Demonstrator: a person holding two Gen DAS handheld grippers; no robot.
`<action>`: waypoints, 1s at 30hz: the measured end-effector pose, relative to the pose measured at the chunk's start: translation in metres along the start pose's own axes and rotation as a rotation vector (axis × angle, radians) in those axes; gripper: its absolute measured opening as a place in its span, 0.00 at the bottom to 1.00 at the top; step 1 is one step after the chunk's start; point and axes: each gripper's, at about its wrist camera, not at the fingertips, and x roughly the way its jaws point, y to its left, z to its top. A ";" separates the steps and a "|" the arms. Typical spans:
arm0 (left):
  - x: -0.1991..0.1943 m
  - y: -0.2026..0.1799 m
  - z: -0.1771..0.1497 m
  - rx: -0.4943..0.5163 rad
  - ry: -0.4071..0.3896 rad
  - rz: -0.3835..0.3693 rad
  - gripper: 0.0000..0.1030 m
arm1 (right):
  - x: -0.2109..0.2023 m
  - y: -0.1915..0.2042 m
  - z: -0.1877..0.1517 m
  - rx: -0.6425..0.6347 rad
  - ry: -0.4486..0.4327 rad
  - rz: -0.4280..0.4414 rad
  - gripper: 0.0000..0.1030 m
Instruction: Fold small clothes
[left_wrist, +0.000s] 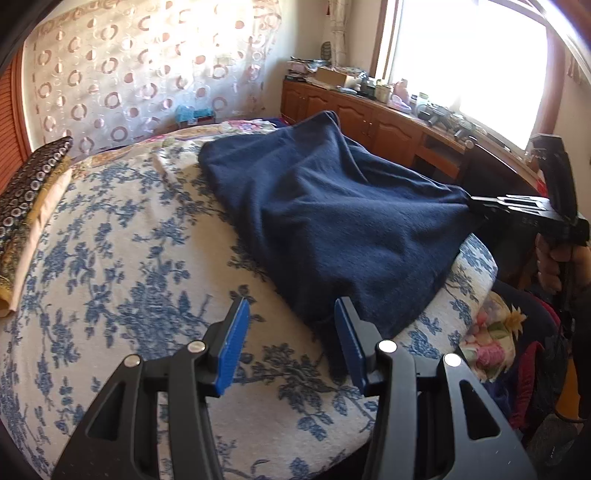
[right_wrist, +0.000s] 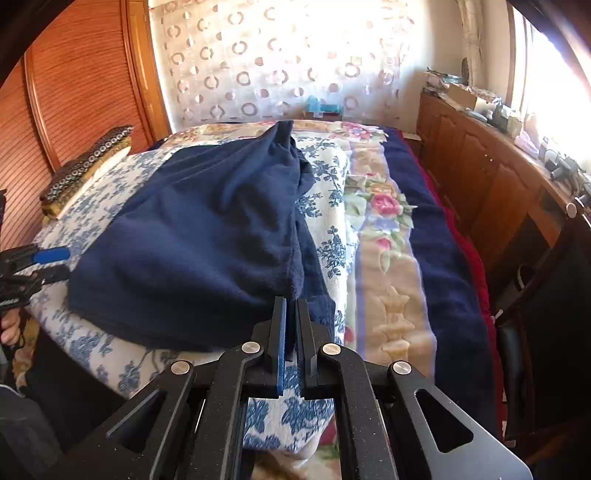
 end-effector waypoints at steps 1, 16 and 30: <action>0.001 0.000 0.000 -0.003 0.003 -0.006 0.46 | 0.001 -0.001 0.001 0.012 -0.009 -0.006 0.07; 0.007 -0.007 -0.007 -0.016 0.000 -0.044 0.46 | 0.036 -0.010 -0.011 0.075 0.020 0.036 0.50; 0.018 -0.023 -0.014 0.037 0.028 -0.092 0.19 | 0.034 0.002 -0.015 0.013 0.029 0.057 0.22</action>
